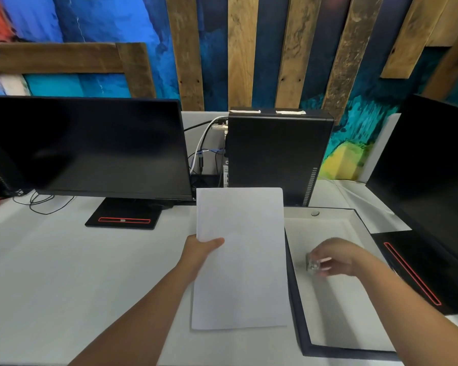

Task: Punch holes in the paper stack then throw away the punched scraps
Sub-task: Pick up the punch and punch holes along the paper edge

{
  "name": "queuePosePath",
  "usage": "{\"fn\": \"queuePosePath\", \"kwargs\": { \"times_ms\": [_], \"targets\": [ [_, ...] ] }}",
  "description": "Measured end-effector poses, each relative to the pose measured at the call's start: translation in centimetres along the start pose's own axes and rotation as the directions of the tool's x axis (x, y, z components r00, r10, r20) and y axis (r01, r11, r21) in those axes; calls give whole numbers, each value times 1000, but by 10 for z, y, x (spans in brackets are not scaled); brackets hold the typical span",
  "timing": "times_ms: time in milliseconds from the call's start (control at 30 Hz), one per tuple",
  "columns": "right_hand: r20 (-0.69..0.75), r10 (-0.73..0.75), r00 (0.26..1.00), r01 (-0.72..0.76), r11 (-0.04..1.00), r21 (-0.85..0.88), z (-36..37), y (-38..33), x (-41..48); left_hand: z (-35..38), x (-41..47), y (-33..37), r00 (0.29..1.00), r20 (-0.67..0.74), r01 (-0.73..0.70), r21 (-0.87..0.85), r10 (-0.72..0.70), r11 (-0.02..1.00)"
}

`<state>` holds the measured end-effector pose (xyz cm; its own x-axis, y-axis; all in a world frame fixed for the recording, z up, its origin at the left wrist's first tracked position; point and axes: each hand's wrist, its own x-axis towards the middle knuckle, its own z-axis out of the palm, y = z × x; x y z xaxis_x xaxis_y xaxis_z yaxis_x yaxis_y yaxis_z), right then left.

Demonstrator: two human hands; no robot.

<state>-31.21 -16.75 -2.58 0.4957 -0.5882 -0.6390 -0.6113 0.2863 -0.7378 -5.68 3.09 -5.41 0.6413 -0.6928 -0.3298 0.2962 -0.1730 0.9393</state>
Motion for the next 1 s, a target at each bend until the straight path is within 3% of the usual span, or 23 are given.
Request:
{"fn": "queuePosePath", "kwargs": {
  "times_ms": [133, 400, 667, 800, 1000],
  "targets": [
    [-60, -155, 986, 160, 984, 82, -7, -48, -9, -2, 0, 0, 1000, 10, 6, -12, -6, 1000],
    [16, -374, 927, 361, 905, 226, 16, -110, -23, -4, 1, 2, 1000, 16, 15, -10, -15, 1000],
    [0, -436, 900, 428, 884, 188, 42, -143, -22, -5, -1, 6, 999, 39, 11, -23, -10, 1000],
    [-55, -522, 851, 524, 839, 145, 47, -156, -19, -7, -1, 8, 998, 58, 14, -23, -13, 1000],
    [28, -538, 842, 538, 838, -84, 46, -173, -16, -9, -2, 8, 997, 73, 13, -31, -11, 999]
  ]
}}
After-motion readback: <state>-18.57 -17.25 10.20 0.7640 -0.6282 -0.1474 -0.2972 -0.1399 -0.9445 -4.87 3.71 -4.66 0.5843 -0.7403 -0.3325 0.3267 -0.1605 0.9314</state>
